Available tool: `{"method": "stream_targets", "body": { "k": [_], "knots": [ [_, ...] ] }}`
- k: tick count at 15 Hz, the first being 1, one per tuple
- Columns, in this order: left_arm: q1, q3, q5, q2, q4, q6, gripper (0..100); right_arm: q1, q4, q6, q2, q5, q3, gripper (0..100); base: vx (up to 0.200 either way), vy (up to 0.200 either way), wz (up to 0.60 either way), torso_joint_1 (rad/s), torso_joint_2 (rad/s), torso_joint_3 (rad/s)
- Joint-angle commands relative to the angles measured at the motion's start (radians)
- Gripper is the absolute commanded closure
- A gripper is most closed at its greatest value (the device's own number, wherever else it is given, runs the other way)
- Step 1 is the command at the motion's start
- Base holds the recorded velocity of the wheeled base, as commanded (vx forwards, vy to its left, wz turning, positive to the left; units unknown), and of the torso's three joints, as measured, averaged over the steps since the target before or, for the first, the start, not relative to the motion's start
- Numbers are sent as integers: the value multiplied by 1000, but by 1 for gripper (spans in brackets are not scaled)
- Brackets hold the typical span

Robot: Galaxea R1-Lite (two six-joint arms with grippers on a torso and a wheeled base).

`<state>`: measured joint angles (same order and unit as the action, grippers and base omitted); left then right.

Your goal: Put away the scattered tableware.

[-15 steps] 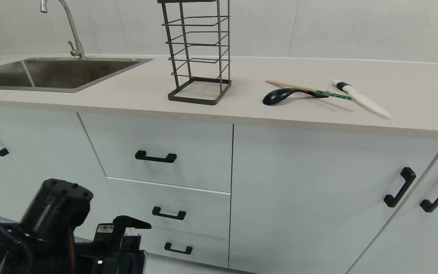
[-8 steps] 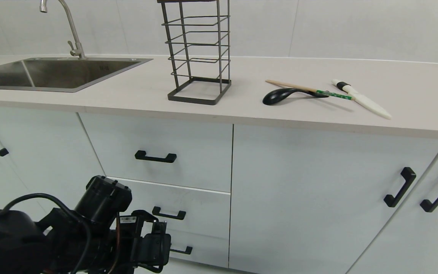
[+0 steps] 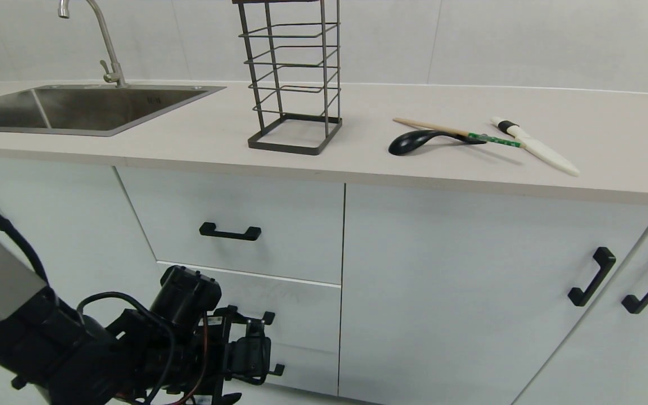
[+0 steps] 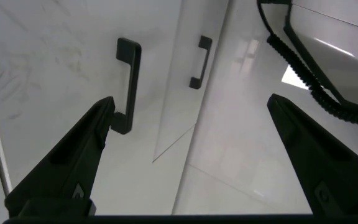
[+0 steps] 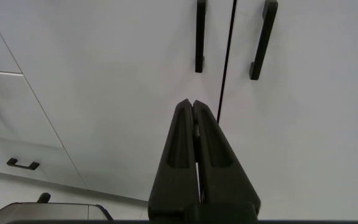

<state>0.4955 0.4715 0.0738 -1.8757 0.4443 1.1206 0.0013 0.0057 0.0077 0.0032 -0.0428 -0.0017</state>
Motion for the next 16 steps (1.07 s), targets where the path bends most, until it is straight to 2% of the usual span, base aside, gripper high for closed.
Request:
{"method": "stream_targets", "body": {
  "k": [1, 2, 7, 16],
  "knots": [
    [-22, -27, -2, -74, 65, 2, 0, 0, 0, 0, 1, 0, 0, 100, 0, 0, 0, 0, 0, 0],
    [-31, -63, -3, -98, 137, 2, 0, 0, 0, 0, 1, 0, 0, 100, 0, 0, 0, 0, 0, 0],
    [-46, -109, -2, -210, 343, -1, 0, 0, 0, 0, 0, 0, 0, 100, 0, 0, 0, 0, 0, 0],
    [-83, -82, 7, -379, 562, -4, 0, 0, 0, 0, 1, 0, 0, 100, 0, 0, 0, 0, 0, 0]
  ]
}}
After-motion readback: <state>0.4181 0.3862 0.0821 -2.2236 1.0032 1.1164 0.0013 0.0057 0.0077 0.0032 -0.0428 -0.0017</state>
